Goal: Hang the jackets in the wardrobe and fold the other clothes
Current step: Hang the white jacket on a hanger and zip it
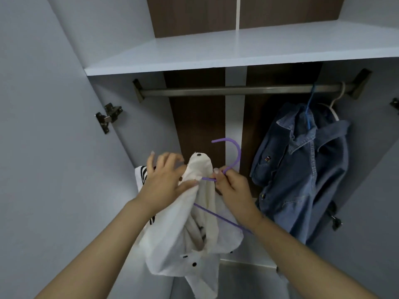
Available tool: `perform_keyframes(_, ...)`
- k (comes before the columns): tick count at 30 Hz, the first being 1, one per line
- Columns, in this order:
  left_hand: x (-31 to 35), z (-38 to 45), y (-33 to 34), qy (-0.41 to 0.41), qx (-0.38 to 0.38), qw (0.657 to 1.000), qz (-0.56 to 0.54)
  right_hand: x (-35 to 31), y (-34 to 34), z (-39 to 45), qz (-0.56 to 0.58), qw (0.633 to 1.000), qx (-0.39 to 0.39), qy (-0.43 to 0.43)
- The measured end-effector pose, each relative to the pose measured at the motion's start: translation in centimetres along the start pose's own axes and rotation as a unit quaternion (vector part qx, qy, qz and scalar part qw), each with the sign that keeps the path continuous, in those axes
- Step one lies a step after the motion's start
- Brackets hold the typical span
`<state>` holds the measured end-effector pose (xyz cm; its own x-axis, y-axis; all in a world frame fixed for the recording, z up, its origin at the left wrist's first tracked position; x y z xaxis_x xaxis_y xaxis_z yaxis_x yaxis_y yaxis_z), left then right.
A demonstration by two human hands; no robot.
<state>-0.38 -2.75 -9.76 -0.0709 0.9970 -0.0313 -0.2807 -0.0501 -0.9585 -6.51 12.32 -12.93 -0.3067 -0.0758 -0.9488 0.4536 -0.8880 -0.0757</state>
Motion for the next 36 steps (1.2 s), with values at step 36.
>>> perform_keyframes(36,-8.4,-9.6,0.1,-0.113,-0.049,0.976,-0.180,9.8,-6.9,4.9,-0.226,0.921,-0.169,0.268)
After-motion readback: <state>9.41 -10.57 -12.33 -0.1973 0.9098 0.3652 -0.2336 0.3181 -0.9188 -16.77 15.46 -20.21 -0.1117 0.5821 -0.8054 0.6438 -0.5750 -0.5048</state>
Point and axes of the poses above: each hand's wrist, its own z-axis towards the middle knuckle, its own y-axis out of the palm, x = y × z, the point moved 9 cm from there along z, towards the middle knuckle, and after that the axes turned 2 degrees about z, right-handed, at the moved point
